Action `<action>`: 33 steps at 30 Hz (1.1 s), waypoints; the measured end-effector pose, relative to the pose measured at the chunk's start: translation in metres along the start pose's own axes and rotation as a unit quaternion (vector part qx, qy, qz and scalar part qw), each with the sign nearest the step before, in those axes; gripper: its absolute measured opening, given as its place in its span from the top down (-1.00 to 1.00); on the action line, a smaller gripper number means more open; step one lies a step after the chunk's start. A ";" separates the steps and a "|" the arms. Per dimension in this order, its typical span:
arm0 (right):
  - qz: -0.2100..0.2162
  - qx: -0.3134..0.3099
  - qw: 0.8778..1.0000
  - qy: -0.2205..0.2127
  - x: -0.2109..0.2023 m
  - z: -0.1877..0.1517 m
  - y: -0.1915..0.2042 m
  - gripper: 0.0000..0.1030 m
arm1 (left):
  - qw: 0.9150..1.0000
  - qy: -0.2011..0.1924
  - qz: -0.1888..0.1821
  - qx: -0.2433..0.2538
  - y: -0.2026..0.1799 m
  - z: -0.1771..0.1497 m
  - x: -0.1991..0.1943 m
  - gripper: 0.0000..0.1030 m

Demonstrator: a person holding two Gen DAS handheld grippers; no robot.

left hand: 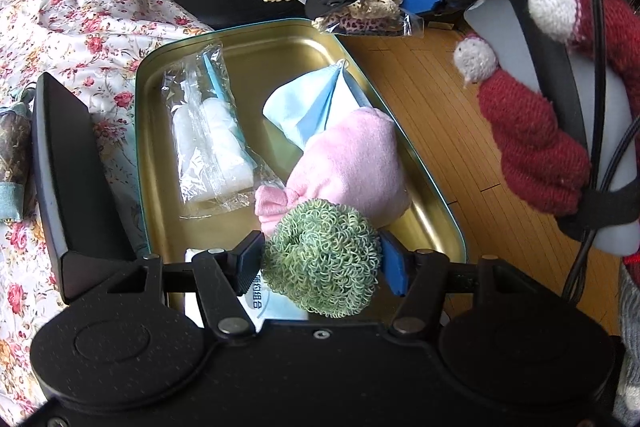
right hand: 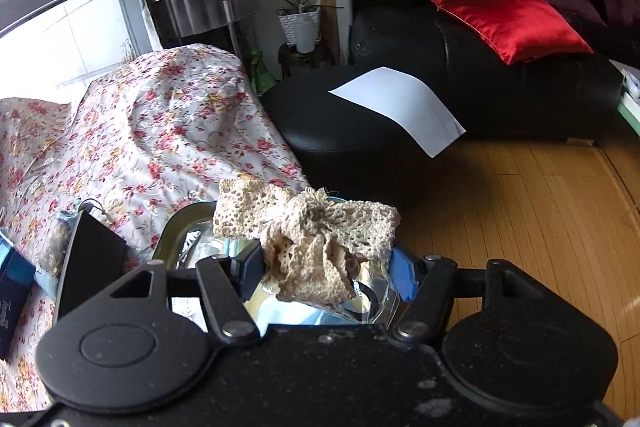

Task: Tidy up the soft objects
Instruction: 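Carry the ball and lace cloth to the gold tray and release them, then move both tools back over the bed items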

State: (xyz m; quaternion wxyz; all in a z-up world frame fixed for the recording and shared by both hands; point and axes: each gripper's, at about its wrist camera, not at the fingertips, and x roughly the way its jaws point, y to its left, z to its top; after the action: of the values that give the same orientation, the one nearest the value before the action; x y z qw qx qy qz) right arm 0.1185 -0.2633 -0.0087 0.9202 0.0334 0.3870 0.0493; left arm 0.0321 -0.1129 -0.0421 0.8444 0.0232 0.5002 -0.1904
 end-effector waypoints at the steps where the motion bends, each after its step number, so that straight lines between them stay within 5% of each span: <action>1: 0.000 0.001 1.000 0.000 0.000 0.000 -0.001 -0.23 | 1.000 0.000 -0.001 -0.001 -0.001 0.001 0.001 -0.11; 12: 0.002 -0.007 1.000 0.003 0.002 -0.001 0.003 -0.23 | 1.000 0.020 -0.016 0.008 -0.014 -0.005 0.015 -0.15; 17: 0.002 -0.032 0.999 0.002 0.007 0.000 0.016 -0.41 | 1.000 0.008 -0.008 -0.001 -0.008 -0.003 0.012 -0.69; 33: -0.034 0.011 0.999 -0.007 0.008 -0.005 -0.011 -0.52 | 0.999 0.001 0.008 -0.036 0.026 -0.002 -0.011 -0.71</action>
State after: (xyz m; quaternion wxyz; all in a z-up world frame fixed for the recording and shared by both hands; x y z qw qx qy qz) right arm 0.1208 -0.2734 -0.0190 0.9237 0.0305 0.3815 0.0141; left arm 0.0344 -0.0854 -0.0372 0.8457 -0.0030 0.5072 -0.1659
